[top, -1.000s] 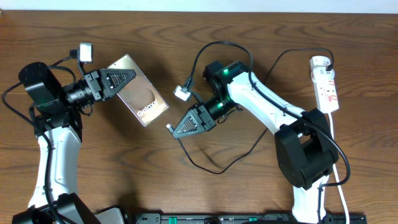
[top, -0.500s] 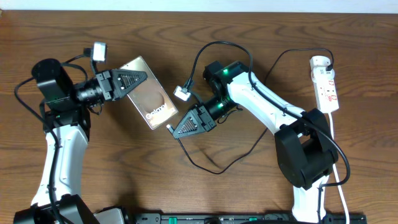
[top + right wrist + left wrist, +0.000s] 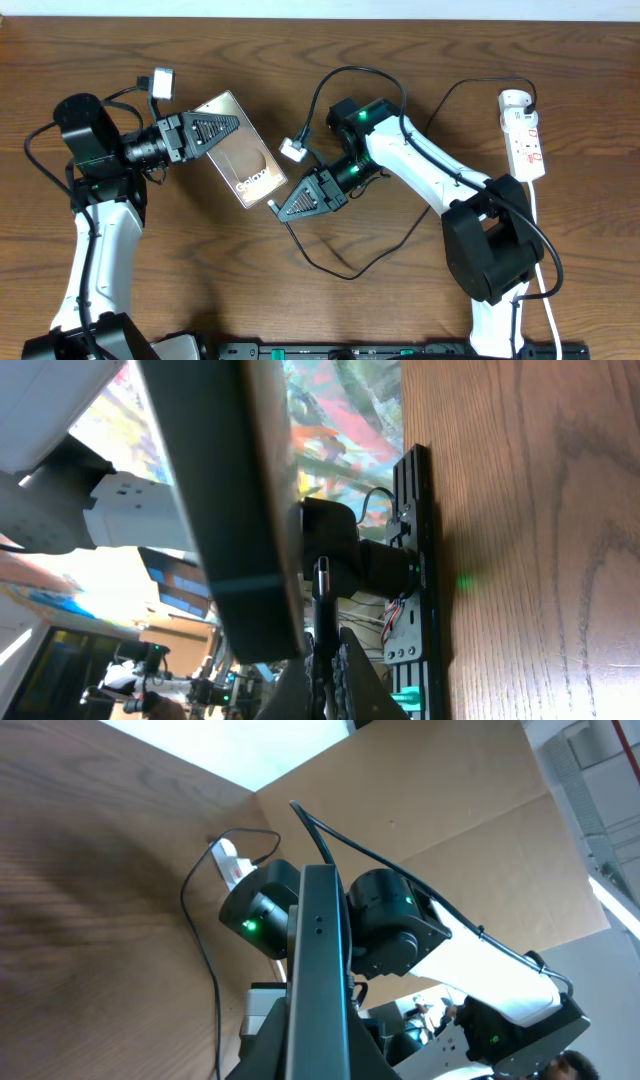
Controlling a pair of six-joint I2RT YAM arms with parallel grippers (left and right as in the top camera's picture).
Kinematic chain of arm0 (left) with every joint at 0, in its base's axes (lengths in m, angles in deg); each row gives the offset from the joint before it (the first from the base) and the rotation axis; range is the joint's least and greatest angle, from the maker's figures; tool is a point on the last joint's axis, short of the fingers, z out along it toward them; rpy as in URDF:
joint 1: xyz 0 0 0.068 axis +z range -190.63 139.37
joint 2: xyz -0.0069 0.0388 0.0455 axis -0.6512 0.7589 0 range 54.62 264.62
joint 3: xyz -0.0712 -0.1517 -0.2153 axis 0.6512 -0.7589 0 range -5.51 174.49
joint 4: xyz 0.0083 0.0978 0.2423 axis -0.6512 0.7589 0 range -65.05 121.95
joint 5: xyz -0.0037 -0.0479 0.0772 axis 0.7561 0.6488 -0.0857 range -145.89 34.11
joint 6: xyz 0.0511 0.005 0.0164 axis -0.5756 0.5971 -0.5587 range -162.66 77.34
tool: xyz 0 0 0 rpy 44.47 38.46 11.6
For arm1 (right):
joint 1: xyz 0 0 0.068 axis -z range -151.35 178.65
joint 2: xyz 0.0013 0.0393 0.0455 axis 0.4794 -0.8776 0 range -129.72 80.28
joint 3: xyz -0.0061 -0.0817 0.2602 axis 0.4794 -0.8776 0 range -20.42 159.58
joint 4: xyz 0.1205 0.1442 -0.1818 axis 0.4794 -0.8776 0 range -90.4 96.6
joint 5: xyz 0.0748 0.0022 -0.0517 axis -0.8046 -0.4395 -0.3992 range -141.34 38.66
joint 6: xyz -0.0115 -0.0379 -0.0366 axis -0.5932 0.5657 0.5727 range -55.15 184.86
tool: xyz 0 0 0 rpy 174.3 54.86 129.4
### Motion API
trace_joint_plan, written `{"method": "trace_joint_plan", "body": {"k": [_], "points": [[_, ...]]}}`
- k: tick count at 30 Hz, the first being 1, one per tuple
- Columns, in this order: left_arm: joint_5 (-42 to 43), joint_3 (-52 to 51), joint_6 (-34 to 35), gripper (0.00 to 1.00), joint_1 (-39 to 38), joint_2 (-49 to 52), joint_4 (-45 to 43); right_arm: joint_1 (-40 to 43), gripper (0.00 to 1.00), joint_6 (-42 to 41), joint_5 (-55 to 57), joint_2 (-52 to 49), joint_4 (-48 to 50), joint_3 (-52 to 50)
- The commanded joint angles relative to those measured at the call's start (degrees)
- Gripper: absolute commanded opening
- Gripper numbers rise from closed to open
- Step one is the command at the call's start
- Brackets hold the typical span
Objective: Plug charger to phone and switch on socket
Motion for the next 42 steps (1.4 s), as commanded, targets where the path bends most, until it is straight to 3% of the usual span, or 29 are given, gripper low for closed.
{"method": "trace_joint_plan", "body": {"k": [1,42], "points": [[1.7,0.5,-1.4,0.08,0.0,-0.4,-0.5,0.0,0.01,1.6,-2.1,0.8,0.0,0.5],[1.6,0.5,-3.7,0.07,0.2,-0.4,-0.1,0.1,0.01,1.5,-4.8,0.8,1.7,0.5]]}}
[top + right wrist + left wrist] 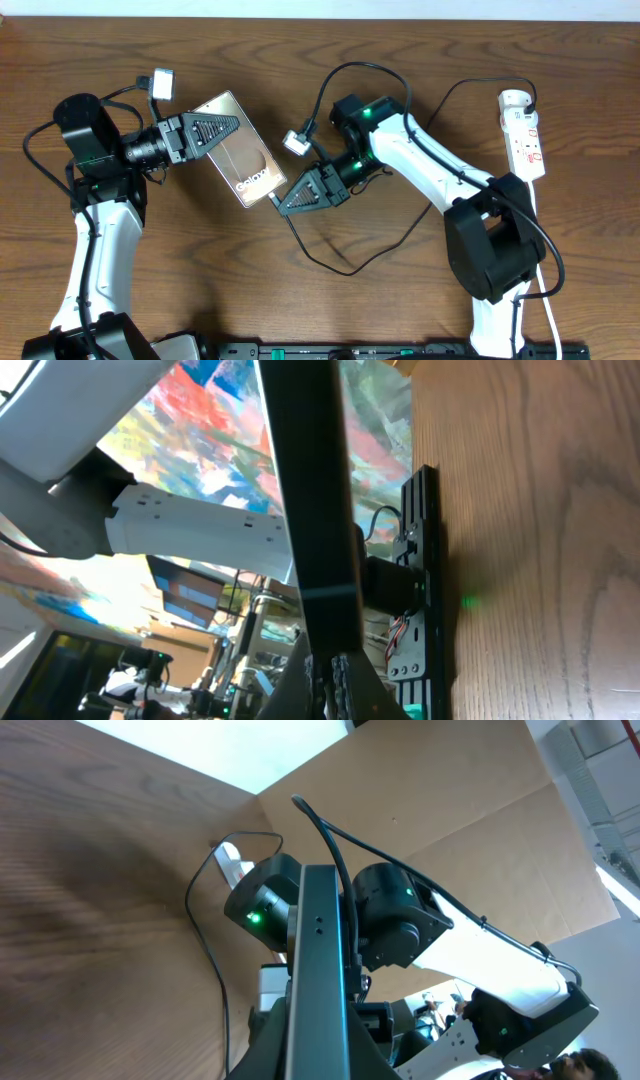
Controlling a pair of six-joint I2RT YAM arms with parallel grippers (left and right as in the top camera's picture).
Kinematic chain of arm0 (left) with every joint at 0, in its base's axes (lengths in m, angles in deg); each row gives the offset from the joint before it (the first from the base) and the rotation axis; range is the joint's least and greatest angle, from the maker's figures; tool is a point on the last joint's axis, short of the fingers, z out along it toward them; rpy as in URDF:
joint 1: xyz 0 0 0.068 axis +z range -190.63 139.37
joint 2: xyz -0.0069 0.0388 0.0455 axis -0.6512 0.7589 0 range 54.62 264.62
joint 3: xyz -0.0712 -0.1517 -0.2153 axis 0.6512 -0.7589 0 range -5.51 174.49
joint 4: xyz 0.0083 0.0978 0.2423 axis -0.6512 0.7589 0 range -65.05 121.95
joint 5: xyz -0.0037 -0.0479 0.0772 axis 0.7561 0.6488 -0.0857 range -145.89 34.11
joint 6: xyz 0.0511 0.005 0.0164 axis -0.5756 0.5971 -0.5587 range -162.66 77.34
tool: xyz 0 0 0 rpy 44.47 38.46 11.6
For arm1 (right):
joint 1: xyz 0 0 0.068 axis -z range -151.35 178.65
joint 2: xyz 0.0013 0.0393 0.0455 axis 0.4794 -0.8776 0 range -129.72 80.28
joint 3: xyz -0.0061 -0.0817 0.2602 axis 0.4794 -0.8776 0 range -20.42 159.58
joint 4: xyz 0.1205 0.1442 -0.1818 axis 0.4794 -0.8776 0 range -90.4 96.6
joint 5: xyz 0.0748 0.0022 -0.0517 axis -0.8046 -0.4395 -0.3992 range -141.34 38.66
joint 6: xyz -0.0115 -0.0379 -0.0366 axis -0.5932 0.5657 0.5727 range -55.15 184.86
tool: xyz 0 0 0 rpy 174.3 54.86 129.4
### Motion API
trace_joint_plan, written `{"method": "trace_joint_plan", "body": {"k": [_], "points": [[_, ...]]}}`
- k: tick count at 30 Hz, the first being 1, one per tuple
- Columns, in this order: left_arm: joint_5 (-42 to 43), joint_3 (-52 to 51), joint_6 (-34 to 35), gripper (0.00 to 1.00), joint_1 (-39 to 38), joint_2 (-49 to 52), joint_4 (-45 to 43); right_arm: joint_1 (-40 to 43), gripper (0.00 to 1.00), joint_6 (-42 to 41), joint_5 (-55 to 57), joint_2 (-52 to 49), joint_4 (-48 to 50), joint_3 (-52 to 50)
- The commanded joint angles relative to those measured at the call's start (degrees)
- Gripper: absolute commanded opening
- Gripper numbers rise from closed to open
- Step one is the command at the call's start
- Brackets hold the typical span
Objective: Plug charger to phone and switch on socket
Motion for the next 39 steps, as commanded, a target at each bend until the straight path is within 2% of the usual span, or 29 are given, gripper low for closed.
{"method": "trace_joint_plan", "body": {"k": [1,13,39], "points": [[1.6,0.5,-1.0,0.07,0.3,-0.4,-0.3,-0.8,0.01,1.5,-2.1,0.8,0.1,0.5],[1.6,0.5,2.0,0.07,0.3,-0.4,-0.2,-0.8,0.01,1.5,-2.1,0.8,0.1,0.5],[1.6,0.5,2.0,0.07,0.3,-0.4,0.2,-0.8,0.01,1.5,-2.6,0.8,1.5,0.5]]}}
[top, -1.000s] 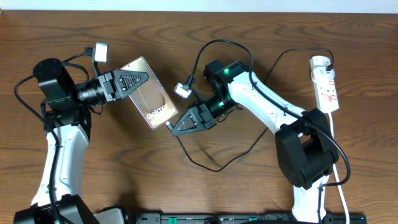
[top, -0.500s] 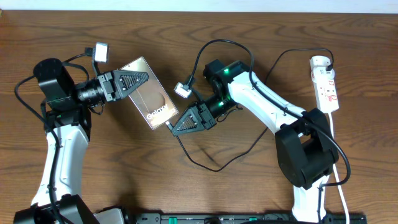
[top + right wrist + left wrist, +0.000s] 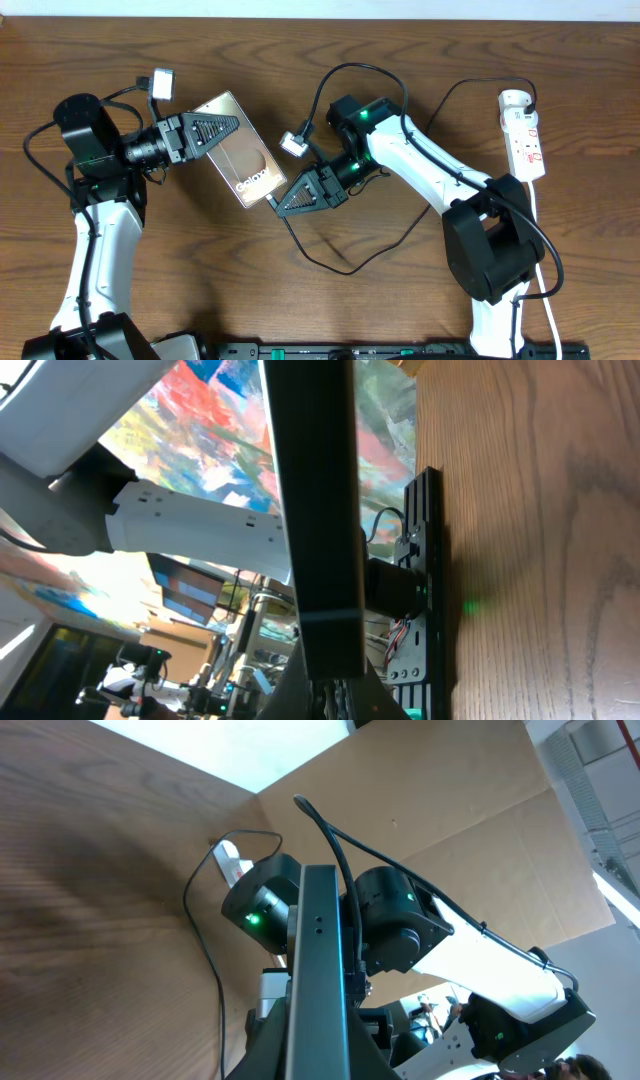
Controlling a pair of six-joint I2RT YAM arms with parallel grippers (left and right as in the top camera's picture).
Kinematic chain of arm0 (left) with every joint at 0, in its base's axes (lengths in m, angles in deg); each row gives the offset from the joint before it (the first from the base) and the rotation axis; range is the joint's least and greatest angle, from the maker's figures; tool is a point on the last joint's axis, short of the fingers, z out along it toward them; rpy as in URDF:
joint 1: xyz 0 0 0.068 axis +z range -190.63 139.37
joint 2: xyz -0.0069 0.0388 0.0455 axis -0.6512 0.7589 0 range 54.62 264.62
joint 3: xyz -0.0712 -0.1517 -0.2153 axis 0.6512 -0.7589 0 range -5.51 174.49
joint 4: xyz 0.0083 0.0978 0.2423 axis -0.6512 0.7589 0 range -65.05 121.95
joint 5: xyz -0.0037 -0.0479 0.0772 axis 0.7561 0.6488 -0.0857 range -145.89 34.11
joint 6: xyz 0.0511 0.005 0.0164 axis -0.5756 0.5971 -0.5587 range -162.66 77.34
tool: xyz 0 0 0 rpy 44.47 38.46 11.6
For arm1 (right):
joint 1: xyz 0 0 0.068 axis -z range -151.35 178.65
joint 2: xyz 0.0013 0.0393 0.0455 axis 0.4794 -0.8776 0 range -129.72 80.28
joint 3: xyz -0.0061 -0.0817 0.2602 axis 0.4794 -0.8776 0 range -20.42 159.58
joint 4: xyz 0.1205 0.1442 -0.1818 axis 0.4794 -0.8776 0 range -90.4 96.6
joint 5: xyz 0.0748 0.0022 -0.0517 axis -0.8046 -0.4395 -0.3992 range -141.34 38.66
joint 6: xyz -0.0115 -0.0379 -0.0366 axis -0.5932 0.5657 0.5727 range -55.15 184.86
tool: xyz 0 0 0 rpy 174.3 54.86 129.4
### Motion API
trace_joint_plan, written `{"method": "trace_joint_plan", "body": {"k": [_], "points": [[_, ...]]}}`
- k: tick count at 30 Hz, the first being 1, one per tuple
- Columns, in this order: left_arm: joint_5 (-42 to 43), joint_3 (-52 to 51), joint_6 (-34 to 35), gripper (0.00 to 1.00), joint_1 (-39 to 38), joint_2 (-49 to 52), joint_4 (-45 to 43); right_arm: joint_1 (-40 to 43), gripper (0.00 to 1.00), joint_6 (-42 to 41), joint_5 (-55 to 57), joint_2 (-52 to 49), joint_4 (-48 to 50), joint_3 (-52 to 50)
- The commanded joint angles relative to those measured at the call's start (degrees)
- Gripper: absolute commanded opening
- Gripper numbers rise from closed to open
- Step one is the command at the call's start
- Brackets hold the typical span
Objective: Plug charger to phone and switch on socket
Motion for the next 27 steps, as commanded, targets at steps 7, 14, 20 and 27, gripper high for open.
{"method": "trace_joint_plan", "body": {"k": [7,14,20,27], "points": [[1.6,0.5,1.0,0.07,0.3,-0.4,0.4,-0.2,0.01,1.5,-2.1,0.8,0.6,0.5],[1.6,0.5,1.0,0.07,0.3,-0.4,3.6,-0.2,0.01,1.5,-2.3,0.8,1.5,0.5],[1.6,0.5,0.7,0.07,-0.1,-0.4,3.5,-0.2,0.01,1.5,-2.5,0.8,1.7,0.5],[1.6,0.5,-1.7,0.07,-0.4,-0.4,3.5,-0.2,0.01,1.5,-3.0,0.8,1.7,0.5]]}}
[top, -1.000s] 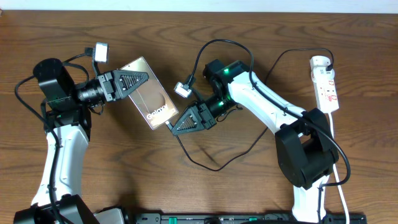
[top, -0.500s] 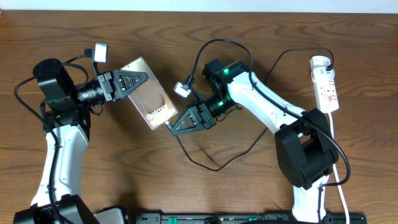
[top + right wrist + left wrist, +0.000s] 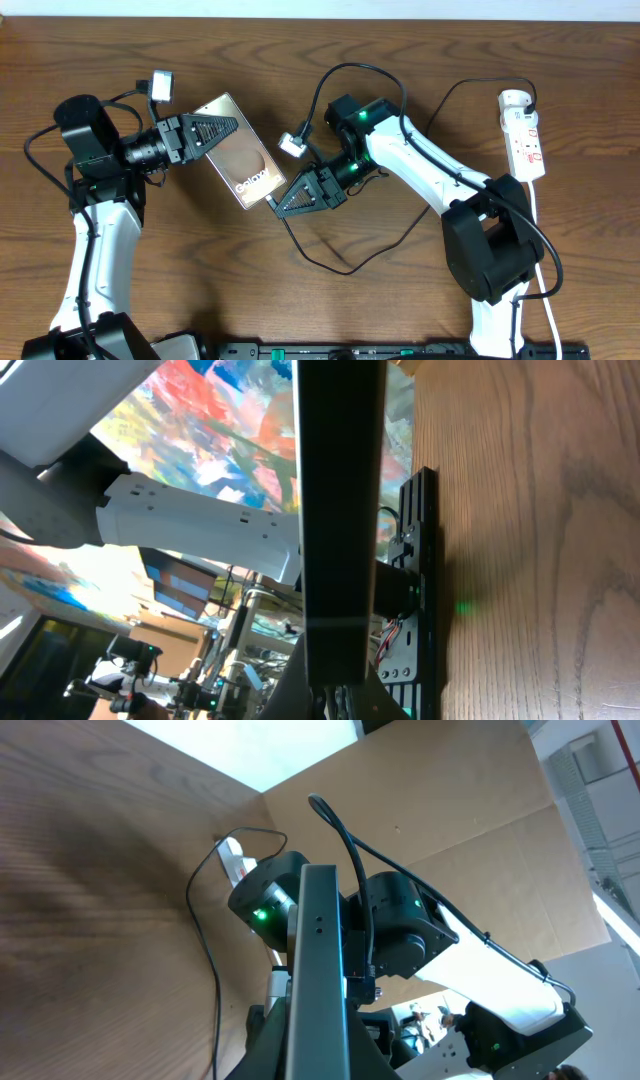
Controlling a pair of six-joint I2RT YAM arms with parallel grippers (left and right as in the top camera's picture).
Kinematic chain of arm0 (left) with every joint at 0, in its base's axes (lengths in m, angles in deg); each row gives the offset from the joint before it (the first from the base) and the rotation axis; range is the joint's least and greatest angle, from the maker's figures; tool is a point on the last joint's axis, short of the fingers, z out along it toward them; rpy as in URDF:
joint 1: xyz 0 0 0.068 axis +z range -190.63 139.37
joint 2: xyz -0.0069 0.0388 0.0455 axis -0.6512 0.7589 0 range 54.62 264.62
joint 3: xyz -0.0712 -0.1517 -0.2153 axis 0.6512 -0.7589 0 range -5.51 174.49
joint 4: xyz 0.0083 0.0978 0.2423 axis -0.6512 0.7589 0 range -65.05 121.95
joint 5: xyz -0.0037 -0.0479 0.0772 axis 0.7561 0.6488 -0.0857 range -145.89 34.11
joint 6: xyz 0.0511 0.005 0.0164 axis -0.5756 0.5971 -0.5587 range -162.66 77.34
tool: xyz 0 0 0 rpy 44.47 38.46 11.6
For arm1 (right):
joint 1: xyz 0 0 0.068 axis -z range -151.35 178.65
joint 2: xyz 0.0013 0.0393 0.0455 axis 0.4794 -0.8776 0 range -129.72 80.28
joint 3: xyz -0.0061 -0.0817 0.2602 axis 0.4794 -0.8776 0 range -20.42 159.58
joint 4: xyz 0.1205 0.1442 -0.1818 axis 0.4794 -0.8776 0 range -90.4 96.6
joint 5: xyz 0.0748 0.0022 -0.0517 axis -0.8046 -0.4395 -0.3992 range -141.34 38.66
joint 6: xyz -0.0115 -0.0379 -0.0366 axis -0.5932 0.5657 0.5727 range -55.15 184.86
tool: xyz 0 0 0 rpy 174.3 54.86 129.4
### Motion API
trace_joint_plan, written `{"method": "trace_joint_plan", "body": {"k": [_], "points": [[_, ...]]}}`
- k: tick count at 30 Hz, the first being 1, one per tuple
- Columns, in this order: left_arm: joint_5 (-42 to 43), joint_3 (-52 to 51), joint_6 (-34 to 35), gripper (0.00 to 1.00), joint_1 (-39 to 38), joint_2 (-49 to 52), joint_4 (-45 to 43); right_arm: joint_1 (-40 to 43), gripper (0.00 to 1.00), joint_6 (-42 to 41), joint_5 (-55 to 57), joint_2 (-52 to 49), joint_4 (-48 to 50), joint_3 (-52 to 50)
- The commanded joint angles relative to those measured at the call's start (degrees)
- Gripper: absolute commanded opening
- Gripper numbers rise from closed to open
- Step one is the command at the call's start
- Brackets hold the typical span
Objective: Plug charger to phone and switch on socket
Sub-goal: 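Press the connector further into the port while the left gripper holds the phone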
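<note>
A gold phone [image 3: 240, 152] is held edge-up off the table, with my left gripper [image 3: 230, 124] shut on its upper end. In the left wrist view its dark edge [image 3: 318, 950] rises between my fingers [image 3: 272, 1042]. My right gripper [image 3: 283, 206] sits at the phone's lower end, shut on the charger plug [image 3: 328, 702]. The plug lies right under the phone's end [image 3: 340, 510]. Whether it is in the port cannot be told. The black charger cable [image 3: 345, 268] loops over the table. The white socket strip [image 3: 523, 132] lies at the far right.
The wooden table [image 3: 200, 270] carries the cable loops round the right arm [image 3: 430, 170]. A black rail [image 3: 400, 350] runs along the front edge. The socket strip's white lead [image 3: 548, 290] trails down the right side.
In the right wrist view the phone's end has shifted to the right and now stands straight over the plug. Both grippers stay shut, and overhead they sit almost where they were.
First my right gripper held the plug a little off the phone's lower end, with the plug beside the phone's edge. Then it was closer, close under that end. My left gripper has kept the phone raised throughout, and the plug now lines up with the phone's end.
</note>
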Motion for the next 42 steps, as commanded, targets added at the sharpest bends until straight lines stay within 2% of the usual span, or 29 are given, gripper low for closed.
{"method": "trace_joint_plan", "body": {"k": [1,42], "points": [[2.3,0.5,-1.4,0.07,-0.7,-0.4,-0.1,0.0,0.01,1.1,-3.5,0.8,0.4,0.5],[2.3,0.5,-3.4,0.08,-3.7,-0.4,0.1,1.8,0.01,1.0,-3.9,0.8,0.4,2.7]]}}
